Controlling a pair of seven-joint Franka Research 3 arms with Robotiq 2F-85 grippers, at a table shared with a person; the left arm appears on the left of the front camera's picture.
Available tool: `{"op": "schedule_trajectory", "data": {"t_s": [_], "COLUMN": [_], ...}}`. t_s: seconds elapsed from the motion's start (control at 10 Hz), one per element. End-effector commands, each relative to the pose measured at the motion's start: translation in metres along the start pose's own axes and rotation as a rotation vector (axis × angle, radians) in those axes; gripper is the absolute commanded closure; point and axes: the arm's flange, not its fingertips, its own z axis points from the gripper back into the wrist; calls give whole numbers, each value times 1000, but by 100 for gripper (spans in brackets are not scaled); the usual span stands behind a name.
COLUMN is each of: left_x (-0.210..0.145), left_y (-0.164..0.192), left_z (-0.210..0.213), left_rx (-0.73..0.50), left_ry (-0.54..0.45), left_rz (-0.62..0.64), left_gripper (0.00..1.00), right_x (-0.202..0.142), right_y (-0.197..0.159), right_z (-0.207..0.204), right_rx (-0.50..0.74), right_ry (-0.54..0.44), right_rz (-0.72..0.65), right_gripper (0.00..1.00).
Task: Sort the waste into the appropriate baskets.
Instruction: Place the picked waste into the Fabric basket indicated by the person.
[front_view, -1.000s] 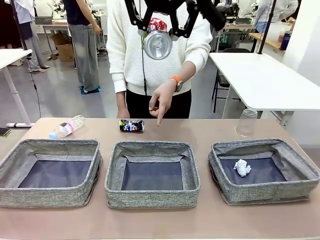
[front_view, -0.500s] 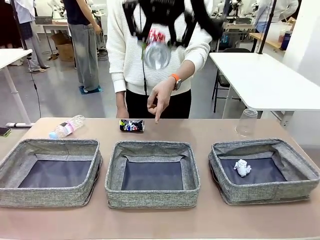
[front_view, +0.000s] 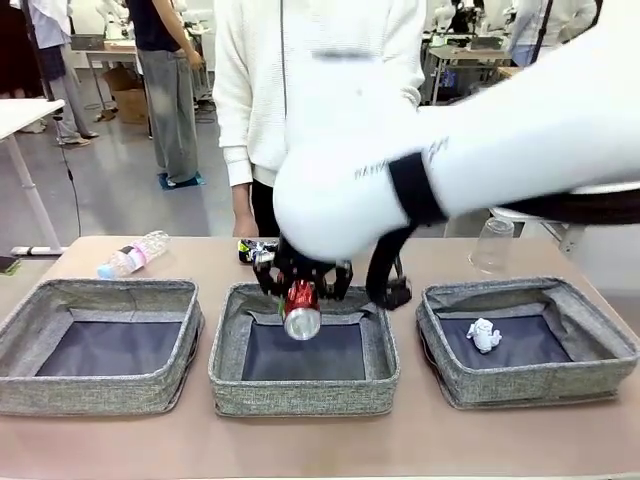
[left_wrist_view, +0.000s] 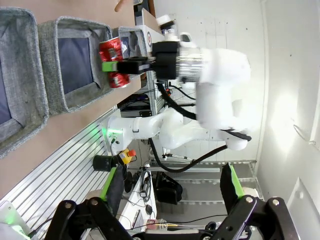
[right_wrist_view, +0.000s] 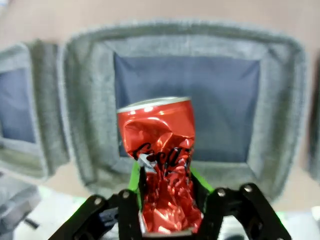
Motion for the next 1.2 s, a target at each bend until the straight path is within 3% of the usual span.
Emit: {"op": "schedule_trajectory", "data": {"t_s": [0.0, 0.4, 0.5, 1.1], "left_x": [-2, -2, -2, -2], "left_y": [-2, -2, -2, -2], "left_z": [-2, -2, -2, -2], "left_rx": [-17, -17, -17, -17], "left_ry": [-6, -6, -6, -6], "left_rz": [-2, -2, -2, -2], "left_gripper": [0, 0, 0, 0], "right_x": [11, 11, 11, 11], "right_y": [-3, -5, -5, -6], "right_z": [24, 22, 22, 21], "right_rx": [86, 77, 81, 92], "right_ry": [-1, 25, 37, 56], "right_rz": [22, 19, 29, 22], "right_gripper": [61, 61, 3, 0]}}
